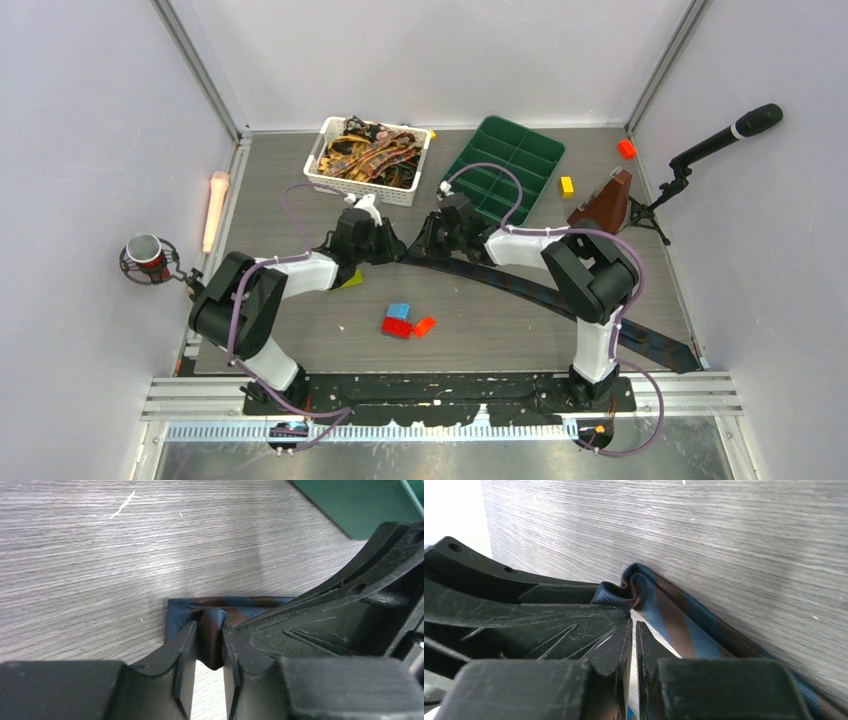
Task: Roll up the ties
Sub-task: Roll the tie at the center of the board.
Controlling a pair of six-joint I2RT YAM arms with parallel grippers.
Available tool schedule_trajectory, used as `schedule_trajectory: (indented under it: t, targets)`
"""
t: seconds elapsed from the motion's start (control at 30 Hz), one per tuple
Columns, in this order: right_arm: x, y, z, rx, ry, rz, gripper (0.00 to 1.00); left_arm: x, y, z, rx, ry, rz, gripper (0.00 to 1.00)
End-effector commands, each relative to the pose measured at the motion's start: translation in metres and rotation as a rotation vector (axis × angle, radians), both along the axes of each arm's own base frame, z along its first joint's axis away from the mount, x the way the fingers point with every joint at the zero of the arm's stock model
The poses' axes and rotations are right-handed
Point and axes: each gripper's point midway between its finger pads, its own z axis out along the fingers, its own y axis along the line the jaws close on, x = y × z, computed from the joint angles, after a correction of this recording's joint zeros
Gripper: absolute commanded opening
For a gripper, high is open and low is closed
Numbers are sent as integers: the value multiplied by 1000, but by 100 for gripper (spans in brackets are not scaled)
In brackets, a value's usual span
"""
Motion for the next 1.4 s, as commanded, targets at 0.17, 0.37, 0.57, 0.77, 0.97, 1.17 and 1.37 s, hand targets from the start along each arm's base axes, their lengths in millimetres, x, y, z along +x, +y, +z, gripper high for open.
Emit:
schedule_trajectory:
  t: [0.17,0.37,0.57,0.77,0.97,1.17,1.37]
  targets:
    - [6,-10,-4,-30,-6,-37,12,5,-22,24,-23,-77,-72,46]
    - [5,-24,-5,-84,-25,-66,12,1,-30,25,-31,-81,-105,45]
    - [5,-37,0,-130,-42,-97,12,2,-31,23,-32,-79,-105,41]
    - [0,-39,13,-120,-59,-88,13,5,-31,22,-31,-82,-91,22]
    - [-6,-33,22,-66,-48,-67,14,8,-32,19,-34,-75,-82,5]
    - [-8,-19,23,0,-13,-38,15,10,-32,18,-31,-76,-76,3]
    - [-5,-12,18,20,0,-29,15,10,-31,19,-30,-78,-74,3]
